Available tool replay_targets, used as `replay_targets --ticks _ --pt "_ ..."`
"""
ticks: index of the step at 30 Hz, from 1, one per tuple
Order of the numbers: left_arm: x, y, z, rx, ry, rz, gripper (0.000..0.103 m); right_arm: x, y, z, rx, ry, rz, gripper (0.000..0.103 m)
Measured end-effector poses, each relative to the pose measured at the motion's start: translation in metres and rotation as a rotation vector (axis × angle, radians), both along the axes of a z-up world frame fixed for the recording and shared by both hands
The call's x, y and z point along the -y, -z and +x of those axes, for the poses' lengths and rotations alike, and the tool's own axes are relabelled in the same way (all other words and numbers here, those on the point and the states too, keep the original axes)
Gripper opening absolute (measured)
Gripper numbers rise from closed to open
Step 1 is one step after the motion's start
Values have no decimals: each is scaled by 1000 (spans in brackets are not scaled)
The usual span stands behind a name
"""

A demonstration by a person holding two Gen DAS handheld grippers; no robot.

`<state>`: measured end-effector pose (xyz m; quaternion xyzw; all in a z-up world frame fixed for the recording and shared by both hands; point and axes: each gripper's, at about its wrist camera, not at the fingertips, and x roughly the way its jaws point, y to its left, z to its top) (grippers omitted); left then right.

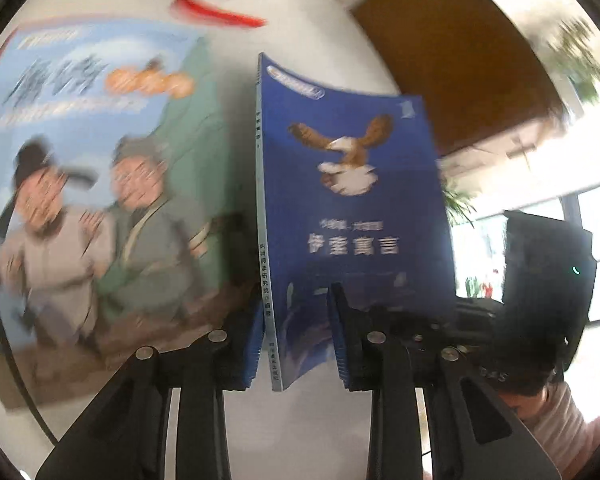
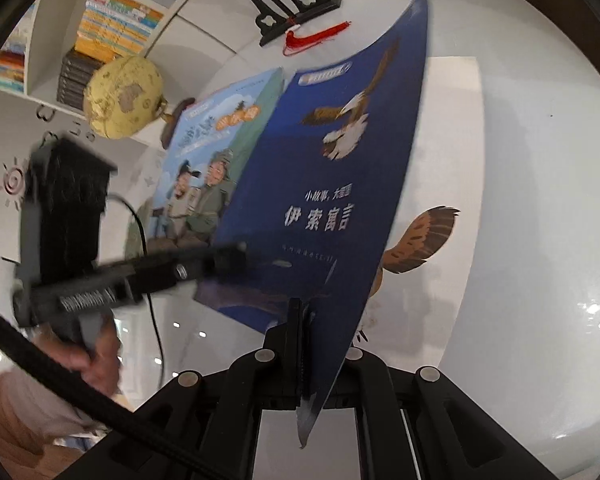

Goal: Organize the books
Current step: 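Carry the eagle book with both grippers away from the row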

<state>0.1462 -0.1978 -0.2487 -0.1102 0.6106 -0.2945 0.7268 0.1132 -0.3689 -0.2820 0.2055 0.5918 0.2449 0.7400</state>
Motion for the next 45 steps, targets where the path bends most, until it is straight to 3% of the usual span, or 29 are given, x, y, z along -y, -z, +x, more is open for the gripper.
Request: replay_targets --ticks 6,9,14,21,30,45 --pt "30 -6 -15 173 145 172 26 5 2 -2 2 4 -45 6" --pt "30 -21 -23 224 141 147 26 2 -6 -5 33 -14 -62 6" --pt "13 -36 -34 239 153 151 26 -10 -21 -11 83 -54 -71 6" --pt "-37 -45 -35 239 97 145 26 -48 -38 -12 127 -97 -52 7" --pt "-117 -57 -50 241 -5 126 26 -131 -62 -22 189 -227 -94 8" --pt "-301 -77 -84 284 -230 121 26 -291 -81 -27 261 -396 -82 8"
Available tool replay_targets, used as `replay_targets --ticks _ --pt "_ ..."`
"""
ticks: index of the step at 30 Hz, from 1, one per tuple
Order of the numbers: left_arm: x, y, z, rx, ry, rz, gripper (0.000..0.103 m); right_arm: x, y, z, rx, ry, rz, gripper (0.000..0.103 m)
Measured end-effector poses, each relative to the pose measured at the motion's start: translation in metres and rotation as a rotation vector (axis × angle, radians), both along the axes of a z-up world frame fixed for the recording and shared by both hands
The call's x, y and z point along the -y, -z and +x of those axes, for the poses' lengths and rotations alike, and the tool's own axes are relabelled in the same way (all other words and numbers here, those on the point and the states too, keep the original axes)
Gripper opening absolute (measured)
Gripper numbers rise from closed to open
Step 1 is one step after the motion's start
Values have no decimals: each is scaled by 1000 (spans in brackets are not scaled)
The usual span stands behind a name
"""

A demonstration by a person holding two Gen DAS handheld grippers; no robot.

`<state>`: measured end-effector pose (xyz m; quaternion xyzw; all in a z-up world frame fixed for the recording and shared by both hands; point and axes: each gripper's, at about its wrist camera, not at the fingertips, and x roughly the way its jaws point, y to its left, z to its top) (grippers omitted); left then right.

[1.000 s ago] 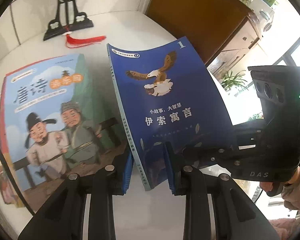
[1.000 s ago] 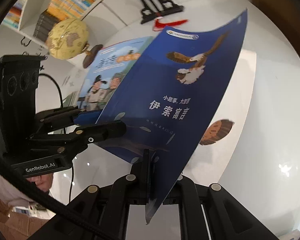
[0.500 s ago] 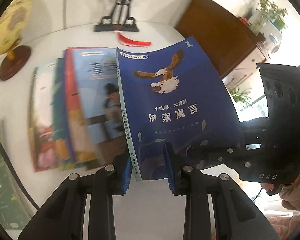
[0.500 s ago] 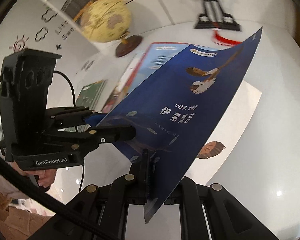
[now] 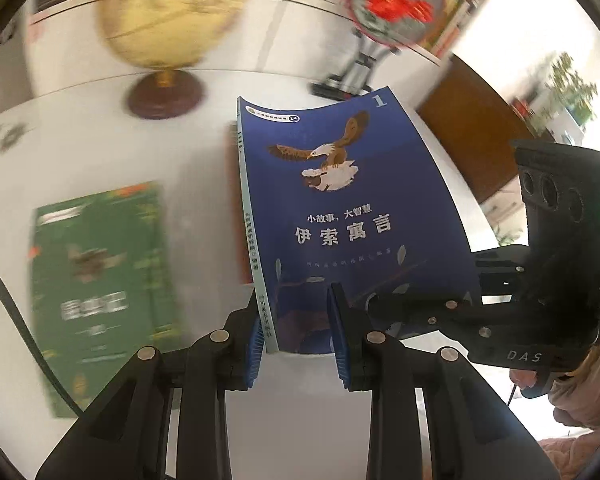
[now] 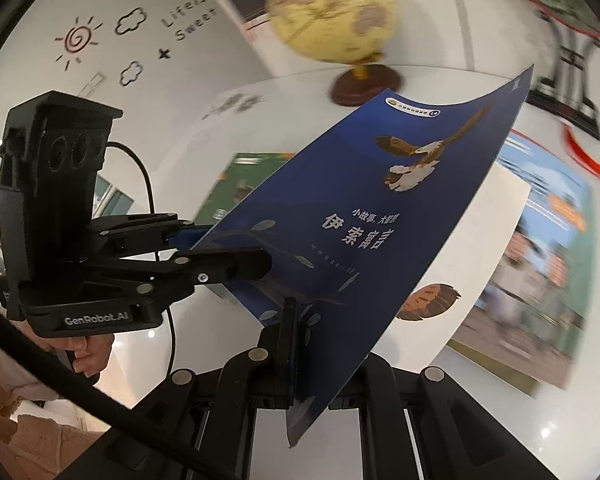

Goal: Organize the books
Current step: 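Carry the eagle book with both grippers away from the row, then lay the eagle book flat on the table and open both grippers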

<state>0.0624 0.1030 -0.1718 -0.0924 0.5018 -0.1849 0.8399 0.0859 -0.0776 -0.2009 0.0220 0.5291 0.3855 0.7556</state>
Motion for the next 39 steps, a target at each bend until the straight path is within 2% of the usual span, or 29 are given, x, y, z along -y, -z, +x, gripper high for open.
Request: replay_targets --ticks 3,5,7,8,12,19,31,33,34,35,37,39 --pt "-45 2 -12 12 -63 14 25 -46 -1 -3 16 -42 13 8" --pt "-77 9 -17 -5 -124 31 25 -79 1 -5 23 -79 26 8" --pt "-103 18 -23 -27 -163 13 24 -112 7 -5 16 -112 39 8" --pt "-120 26 -27 -53 -197 12 24 -127 11 -5 10 -126 44 8" --pt "-146 44 -39 -83 -222 14 24 -170 39 -6 -68 -151 47 8" --pt "-162 68 -49 -126 -266 8 24 -199 69 4 -115 -148 -4 8" --pt "-173 77 -68 -173 -322 23 24 -214 83 16 -176 -161 -40 11" --pt "-175 74 -76 -177 -339 35 27 -213 77 11 -197 -159 -31 24" --pt "-175 73 -78 -184 -348 43 27 -211 73 11 -202 -156 -21 45" --pt "-175 72 -82 -199 -362 64 27 -209 69 7 -202 -154 -11 71" --pt "-175 70 -83 -212 -375 77 28 -202 63 8 -195 -128 -35 96" --pt "-175 67 -83 -224 -398 78 37 -194 61 8 -199 -115 -49 96"
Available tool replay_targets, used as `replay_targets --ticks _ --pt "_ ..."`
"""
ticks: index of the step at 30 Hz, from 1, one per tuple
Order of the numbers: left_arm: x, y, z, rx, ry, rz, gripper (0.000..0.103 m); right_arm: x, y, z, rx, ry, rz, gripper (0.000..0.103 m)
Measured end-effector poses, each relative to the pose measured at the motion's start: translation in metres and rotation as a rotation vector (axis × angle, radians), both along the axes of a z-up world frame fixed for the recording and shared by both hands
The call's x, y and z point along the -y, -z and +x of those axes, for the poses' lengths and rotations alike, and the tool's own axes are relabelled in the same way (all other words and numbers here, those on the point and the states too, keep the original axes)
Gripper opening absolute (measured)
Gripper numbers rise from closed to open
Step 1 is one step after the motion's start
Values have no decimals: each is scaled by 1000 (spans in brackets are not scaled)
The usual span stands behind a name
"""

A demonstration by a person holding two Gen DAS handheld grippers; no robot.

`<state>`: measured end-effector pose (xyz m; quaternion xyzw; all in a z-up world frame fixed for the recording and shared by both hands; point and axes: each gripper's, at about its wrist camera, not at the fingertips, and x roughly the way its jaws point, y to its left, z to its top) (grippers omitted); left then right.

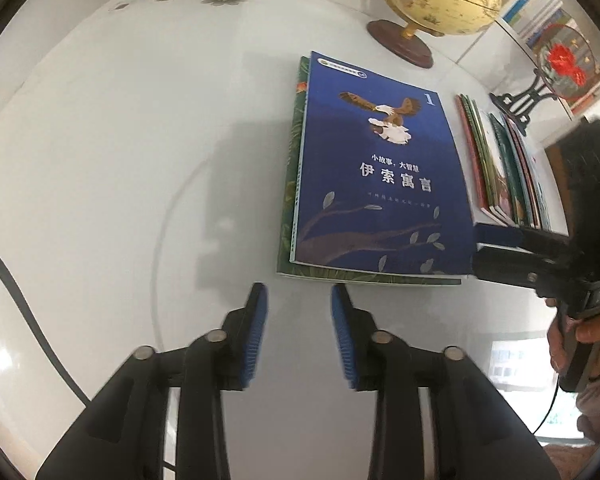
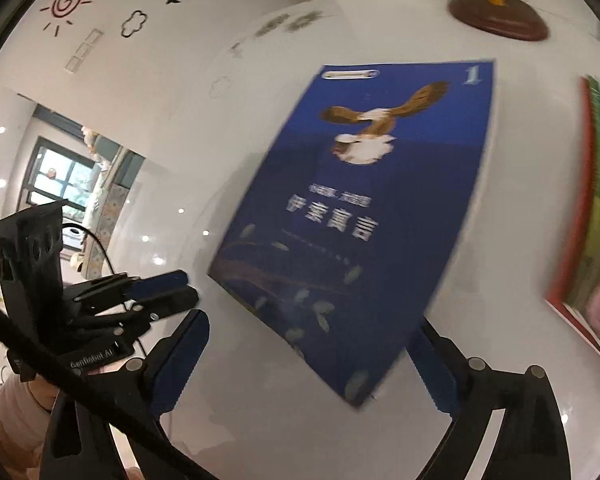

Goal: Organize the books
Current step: 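Lay the eagle book flat on the table and open both grippers, then move both open grippers to the light-blue Tang-poetry book's bottom edge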

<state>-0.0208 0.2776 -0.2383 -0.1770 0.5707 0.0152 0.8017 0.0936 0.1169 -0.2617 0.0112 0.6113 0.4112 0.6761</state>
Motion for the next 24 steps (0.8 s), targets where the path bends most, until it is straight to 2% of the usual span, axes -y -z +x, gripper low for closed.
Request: replay_targets --ticks 4,9,11,12,14,17,20,22,24 --pt "10 -9 12 -12 -11 -11 37 33 -10 8 13 48 3 96" --pt "49 -31 38 37 45 -18 38 91 -29 19 71 156 -14 96" --pt "75 -39 55 46 90 -19 43 114 -45 20 107 195 -5 96" --pt "87 -42 62 51 107 -19 44 115 -52 18 121 215 -7 96" --pt "114 -48 77 73 147 -31 44 148 -63 14 157 248 -17 96" --pt "156 -55 99 95 210 -34 44 188 -70 15 226 303 -86 96" --pt "198 -63 120 124 264 -42 45 234 -67 19 210 384 -105 96" --pt "222 -65 131 134 298 -37 51 266 -63 24 188 437 -99 96" --pt "247 -65 138 144 330 -24 65 289 -62 27 192 460 -81 96"
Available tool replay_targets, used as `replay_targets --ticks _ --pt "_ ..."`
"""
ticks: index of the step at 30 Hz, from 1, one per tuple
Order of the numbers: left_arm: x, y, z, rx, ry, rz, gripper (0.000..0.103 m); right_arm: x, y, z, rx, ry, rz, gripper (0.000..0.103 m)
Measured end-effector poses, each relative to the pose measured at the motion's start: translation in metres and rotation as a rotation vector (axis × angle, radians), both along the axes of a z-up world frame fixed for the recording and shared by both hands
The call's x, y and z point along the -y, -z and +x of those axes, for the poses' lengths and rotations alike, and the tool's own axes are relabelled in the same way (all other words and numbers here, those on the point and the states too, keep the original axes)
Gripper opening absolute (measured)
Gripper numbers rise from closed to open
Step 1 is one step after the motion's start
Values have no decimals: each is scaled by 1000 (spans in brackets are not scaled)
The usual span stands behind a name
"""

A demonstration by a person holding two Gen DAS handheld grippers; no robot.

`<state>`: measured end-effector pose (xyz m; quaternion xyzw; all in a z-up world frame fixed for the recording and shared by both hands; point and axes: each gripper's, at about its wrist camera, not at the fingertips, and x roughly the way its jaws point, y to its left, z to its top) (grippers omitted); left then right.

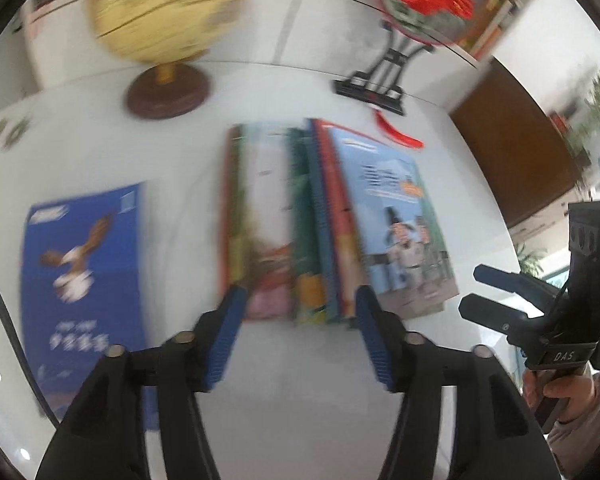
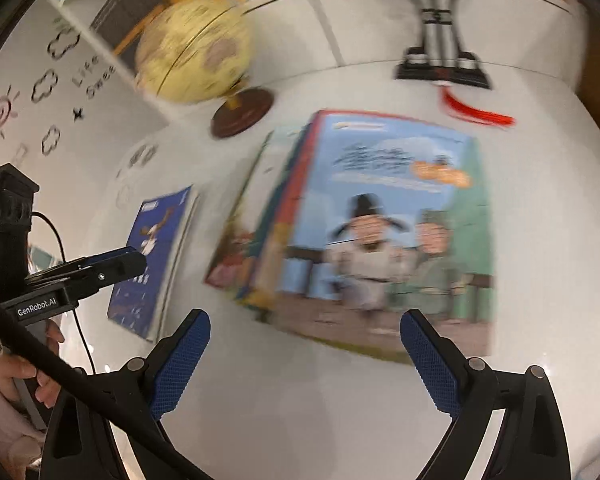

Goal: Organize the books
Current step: 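Move both open grippers to the light-blue Tang-poetry book's bottom edge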

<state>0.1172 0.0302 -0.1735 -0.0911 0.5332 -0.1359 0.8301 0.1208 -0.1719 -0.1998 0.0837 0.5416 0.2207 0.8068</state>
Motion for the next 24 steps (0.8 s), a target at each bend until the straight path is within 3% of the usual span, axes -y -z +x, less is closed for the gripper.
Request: replay_targets --ticks 3,7,13,16,21,24 --pt "35 5 12 14 48 12 67 32 3 7 7 26 19 96" --pt "60 22 28 -38 44 1 67 65 22 22 -60 78 78 96" --pt "70 38 42 -82 -4 -56 67 94 48 37 -120 97 116 96" --pt "71 48 49 -105 -20 -42 68 103 65 46 -158 94 131 96" --pt "68 52 53 -86 -32 -131 91 105 77 49 -171 48 200 96" --pt "79 53 52 -66 1 -85 95 100 78 50 -163 15 240 96"
